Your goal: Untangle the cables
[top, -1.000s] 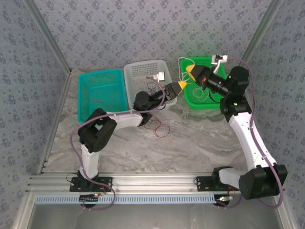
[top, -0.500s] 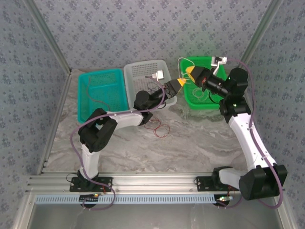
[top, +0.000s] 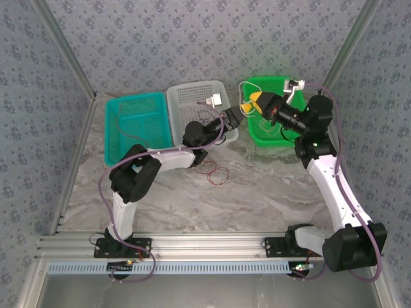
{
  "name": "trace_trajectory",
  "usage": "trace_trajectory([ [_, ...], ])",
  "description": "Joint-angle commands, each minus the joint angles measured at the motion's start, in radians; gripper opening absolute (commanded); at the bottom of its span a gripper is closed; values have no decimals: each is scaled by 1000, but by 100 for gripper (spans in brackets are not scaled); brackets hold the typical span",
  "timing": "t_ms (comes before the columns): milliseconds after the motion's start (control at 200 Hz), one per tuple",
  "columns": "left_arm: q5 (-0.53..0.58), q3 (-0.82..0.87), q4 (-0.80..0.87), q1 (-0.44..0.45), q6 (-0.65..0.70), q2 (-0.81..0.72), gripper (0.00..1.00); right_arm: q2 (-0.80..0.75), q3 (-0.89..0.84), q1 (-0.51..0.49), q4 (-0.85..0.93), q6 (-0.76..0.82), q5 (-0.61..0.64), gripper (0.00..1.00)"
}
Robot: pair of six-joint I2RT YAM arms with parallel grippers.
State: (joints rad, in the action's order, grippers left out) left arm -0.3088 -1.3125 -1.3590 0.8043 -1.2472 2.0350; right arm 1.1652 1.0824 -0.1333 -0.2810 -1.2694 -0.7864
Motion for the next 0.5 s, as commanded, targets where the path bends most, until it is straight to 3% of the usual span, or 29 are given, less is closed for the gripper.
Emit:
trace_trajectory([
  [0, 16, -30, -51, -2, 4, 23, 15, -28, -8, -4, -39, -19, 10, 0],
  [100, 22, -22, -51, -2, -1, 26, 0, -33, -4, 5, -32, -12, 8, 0],
  [495, 52, 126, -51, -3, -24, 17, 0, -20, 60, 99, 50, 47, -33, 0],
])
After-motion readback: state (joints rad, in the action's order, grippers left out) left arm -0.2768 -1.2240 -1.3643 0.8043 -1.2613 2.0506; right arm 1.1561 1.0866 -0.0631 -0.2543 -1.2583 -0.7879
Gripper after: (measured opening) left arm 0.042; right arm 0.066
